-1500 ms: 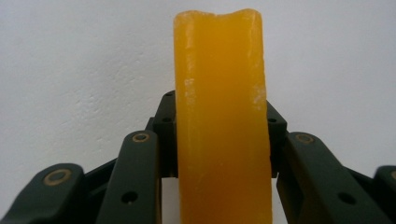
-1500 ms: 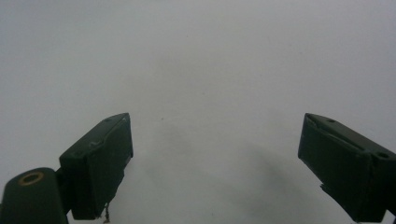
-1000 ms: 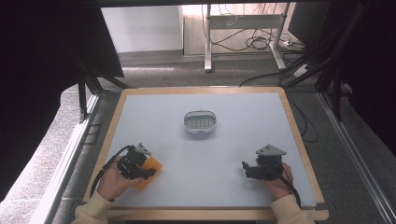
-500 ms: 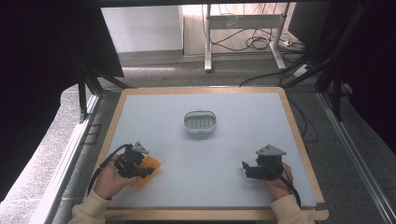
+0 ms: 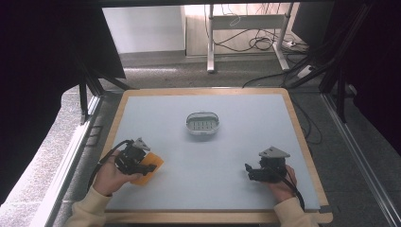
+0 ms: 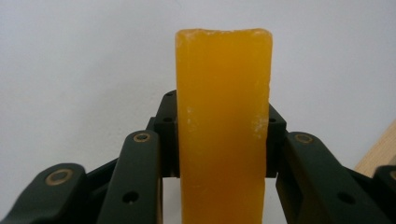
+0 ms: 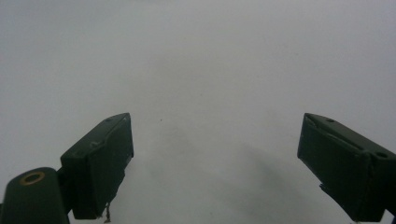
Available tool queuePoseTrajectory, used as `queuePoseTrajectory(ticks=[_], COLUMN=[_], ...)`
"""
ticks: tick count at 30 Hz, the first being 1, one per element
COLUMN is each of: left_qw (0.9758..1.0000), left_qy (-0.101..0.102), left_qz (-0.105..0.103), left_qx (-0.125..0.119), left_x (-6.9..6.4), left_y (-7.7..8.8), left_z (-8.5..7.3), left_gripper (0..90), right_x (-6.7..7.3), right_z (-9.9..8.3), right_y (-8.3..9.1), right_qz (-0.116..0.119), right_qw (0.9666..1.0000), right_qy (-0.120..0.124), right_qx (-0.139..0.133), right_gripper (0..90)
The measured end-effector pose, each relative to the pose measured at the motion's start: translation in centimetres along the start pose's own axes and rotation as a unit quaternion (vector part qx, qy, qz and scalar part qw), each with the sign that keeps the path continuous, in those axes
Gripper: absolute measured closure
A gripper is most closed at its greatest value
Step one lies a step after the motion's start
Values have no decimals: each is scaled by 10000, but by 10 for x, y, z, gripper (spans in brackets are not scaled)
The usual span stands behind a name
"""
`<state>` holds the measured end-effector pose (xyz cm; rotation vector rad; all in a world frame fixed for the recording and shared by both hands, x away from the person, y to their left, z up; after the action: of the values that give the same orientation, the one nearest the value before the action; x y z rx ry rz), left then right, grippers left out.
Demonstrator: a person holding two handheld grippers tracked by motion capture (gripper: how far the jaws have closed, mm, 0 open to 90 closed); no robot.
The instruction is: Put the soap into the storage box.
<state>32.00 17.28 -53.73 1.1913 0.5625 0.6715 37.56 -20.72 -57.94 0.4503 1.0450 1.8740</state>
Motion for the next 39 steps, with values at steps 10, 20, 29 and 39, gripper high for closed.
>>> queuePoseTrajectory(ticks=[10,20,29,39], left_qw=[9997,9988,9981,9957], left_qy=[-218,-422,-529,-747], left_qz=[67,238,316,507], left_qx=[0,56,80,222], left_x=[4,8,12,13], left_y=[8,12,17,19], left_z=[21,38,50,69], left_gripper=[628,628,628,628], right_x=[0,0,1,2], right_z=[0,0,-1,-2], right_y=[1,0,-1,-2], right_qz=[-7,-4,-8,-7], right_qw=[10000,10000,10000,10000], right_qy=[18,16,41,63], right_qx=[-18,-8,24,54], right_gripper=[110,110,110,110])
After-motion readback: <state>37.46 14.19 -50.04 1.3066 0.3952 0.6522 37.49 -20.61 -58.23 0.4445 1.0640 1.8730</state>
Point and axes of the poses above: each handheld gripper's, and its own axes: y roughly backward along the jaws, z roughly out of its top, x roughly to its left, the point moved 9 cm from there along -y, roughly forward along the jaws, and after that the axes turned 13 degrees about x, right-handed, at the moved point
